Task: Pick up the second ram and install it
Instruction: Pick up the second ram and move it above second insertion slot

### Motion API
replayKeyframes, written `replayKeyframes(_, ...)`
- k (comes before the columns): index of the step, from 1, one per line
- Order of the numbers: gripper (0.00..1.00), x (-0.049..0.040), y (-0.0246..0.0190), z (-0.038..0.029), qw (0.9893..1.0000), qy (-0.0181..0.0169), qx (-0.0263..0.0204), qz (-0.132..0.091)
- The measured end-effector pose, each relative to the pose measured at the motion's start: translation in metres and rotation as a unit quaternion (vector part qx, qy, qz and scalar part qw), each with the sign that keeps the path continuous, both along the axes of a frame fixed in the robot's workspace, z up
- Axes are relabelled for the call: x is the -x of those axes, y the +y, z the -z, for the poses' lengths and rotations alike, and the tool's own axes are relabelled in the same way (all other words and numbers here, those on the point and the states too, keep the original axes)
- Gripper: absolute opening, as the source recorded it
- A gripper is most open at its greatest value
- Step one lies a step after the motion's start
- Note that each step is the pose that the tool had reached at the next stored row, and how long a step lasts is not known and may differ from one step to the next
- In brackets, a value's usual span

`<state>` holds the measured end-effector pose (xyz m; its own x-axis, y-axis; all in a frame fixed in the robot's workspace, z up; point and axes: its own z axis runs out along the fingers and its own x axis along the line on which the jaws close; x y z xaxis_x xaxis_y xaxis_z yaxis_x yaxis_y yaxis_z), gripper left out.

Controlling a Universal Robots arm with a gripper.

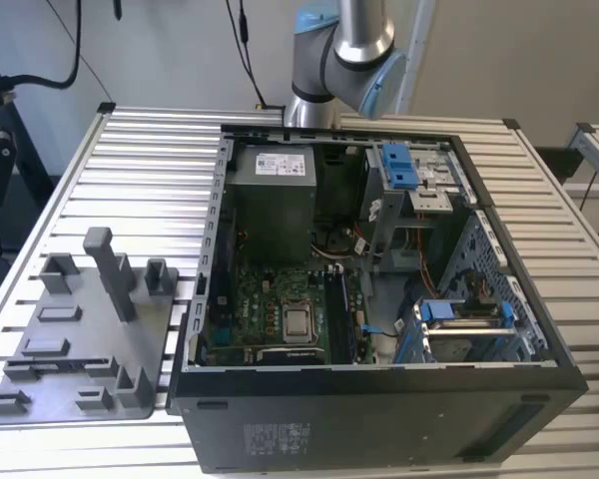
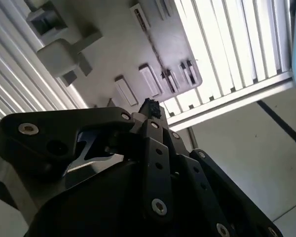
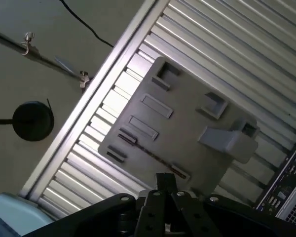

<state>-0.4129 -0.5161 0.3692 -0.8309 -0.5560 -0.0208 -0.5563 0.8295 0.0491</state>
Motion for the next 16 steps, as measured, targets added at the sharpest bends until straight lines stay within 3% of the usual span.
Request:
replayKeyframes(7, 0.11, 0.0, 0.0, 0.0, 0.9986, 0.0, 0.0, -0.053)
replayKeyframes(14, 0.11, 0.0, 0.0, 0.0, 0.9977, 0.0, 0.0, -0.068)
replayKeyframes(16, 0.11, 0.0, 0.0, 0.0001, 0.9969, 0.0, 0.0, -0.079)
